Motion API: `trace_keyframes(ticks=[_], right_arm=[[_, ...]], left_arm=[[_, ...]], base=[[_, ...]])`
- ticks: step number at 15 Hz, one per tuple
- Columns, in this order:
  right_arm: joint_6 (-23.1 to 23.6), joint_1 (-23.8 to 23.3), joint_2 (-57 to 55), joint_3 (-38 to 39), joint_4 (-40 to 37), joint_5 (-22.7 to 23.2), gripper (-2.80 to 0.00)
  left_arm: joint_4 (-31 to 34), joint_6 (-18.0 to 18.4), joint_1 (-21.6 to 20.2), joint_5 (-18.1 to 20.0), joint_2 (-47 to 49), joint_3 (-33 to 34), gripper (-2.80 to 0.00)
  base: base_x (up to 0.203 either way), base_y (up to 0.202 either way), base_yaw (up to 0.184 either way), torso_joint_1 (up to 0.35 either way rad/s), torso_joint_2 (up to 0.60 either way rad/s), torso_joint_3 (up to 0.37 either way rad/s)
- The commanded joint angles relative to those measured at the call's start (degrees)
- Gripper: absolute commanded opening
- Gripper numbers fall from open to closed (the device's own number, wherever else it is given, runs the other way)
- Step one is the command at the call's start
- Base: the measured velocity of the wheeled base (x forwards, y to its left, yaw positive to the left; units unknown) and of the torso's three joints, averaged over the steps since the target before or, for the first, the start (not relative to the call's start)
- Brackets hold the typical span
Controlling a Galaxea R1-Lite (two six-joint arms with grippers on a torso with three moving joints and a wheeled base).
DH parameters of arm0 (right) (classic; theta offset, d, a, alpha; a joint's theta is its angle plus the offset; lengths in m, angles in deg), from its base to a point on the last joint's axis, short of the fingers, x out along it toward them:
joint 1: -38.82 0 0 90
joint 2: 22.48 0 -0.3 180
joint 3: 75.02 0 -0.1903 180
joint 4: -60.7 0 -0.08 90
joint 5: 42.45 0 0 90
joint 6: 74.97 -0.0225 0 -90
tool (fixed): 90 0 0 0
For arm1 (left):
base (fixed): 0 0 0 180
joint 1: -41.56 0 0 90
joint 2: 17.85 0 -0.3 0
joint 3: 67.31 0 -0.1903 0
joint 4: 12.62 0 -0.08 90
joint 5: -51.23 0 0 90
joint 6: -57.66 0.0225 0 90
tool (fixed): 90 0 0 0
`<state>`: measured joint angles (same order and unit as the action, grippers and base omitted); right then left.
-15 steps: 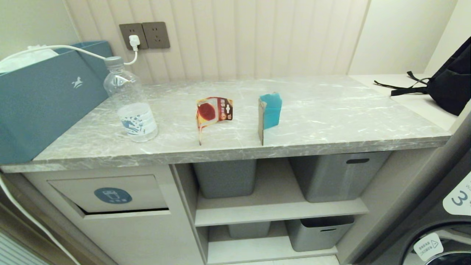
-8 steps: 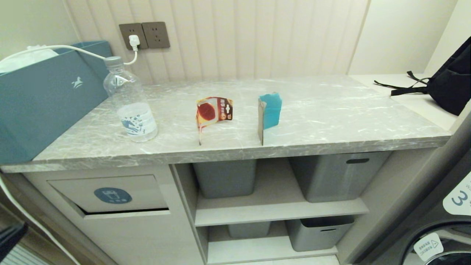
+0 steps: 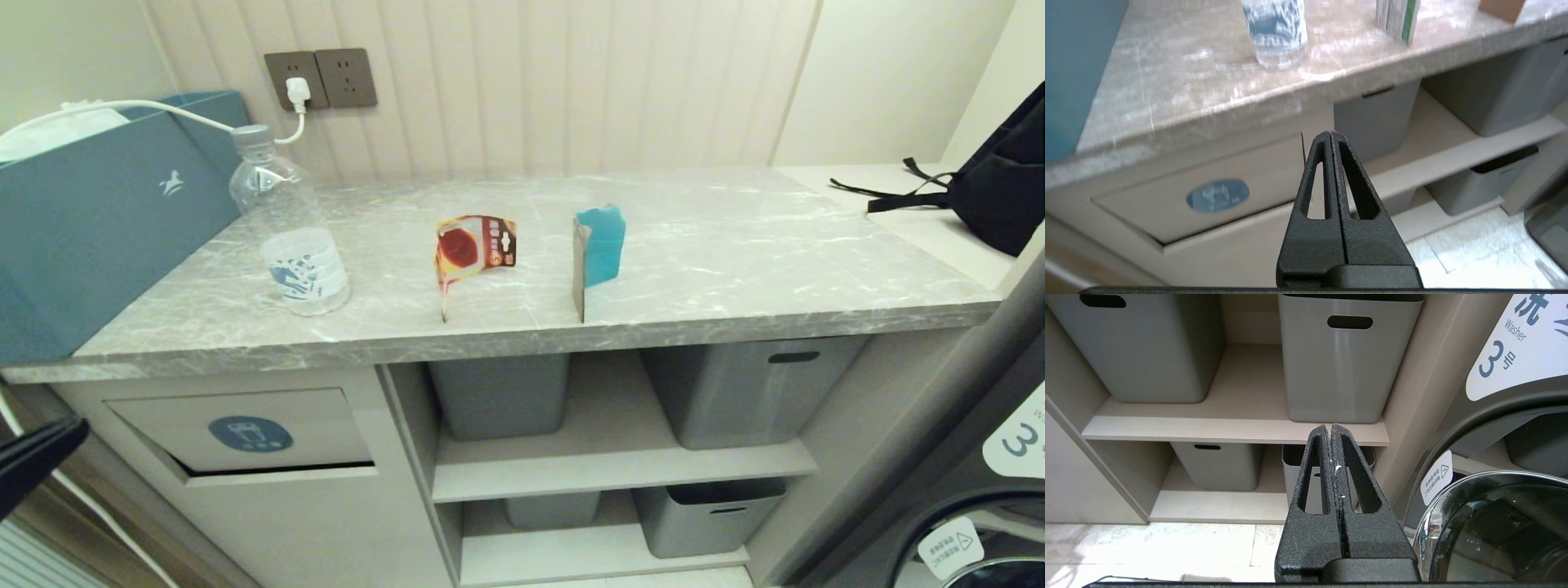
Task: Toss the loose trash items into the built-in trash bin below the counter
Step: Pick up the garbage
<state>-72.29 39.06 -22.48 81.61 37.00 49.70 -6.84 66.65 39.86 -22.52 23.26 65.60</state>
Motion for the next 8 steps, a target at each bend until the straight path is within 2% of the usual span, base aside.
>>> trace_keyframes(ticks=[1, 8], right_arm=[[0.04, 0.02, 0.09, 0.0, -0.02, -0.04, -2.8], [0.04, 0.02, 0.09, 0.0, -0.02, 0.05, -2.8]], left_arm=[[-2.85, -0.33, 0.17, 0.1, 5.92, -1.61, -2.8], [-20.34, -0.15, 0.27, -0.2, 21.19, -4.44, -2.8]], base=[[0.0, 0.0, 0.0, 0.0, 0.0, 0.0], [0.0, 0.0, 0.0, 0.0, 0.0, 0.0]])
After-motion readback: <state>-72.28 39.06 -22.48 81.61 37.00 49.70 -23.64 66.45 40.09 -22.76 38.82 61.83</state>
